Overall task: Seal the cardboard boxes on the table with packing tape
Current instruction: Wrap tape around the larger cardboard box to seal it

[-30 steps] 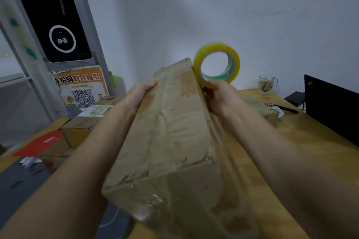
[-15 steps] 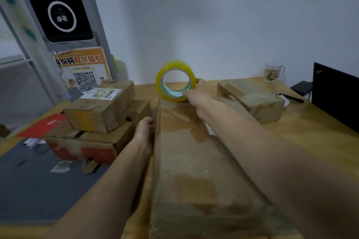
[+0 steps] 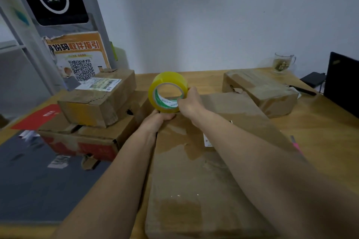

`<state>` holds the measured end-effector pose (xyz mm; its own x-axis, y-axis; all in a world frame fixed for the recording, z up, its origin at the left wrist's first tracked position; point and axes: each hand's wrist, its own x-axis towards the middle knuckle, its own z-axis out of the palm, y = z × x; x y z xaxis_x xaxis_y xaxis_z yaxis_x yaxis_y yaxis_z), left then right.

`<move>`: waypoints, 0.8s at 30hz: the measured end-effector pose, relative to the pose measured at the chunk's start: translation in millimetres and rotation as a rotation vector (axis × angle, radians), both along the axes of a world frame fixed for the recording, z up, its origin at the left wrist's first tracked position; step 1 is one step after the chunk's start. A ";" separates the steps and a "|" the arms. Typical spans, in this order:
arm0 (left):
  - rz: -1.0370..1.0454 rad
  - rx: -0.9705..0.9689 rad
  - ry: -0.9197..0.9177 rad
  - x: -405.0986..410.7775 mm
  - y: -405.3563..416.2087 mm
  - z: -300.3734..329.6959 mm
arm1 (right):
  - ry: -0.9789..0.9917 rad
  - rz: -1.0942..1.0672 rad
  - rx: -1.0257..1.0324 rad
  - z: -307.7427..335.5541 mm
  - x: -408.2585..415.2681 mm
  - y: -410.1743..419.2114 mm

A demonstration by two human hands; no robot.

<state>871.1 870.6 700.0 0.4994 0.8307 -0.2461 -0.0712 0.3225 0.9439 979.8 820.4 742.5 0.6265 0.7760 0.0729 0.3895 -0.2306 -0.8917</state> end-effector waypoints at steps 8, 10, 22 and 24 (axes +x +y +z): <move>0.015 -0.028 0.049 3.9 2.2 5.5 | -0.168 0.005 -0.056 9.2 15.2 -4.9; 0.059 -0.058 0.030 3.8 1.0 6.7 | -0.167 -0.010 -0.071 13.8 28.3 -11.8; 0.033 0.117 0.215 2.2 -11.1 11.3 | -0.271 -0.105 -0.080 18.8 98.4 -46.9; -0.034 0.307 0.390 2.9 -14.3 14.8 | -0.152 -0.124 -0.024 11.8 95.1 -49.3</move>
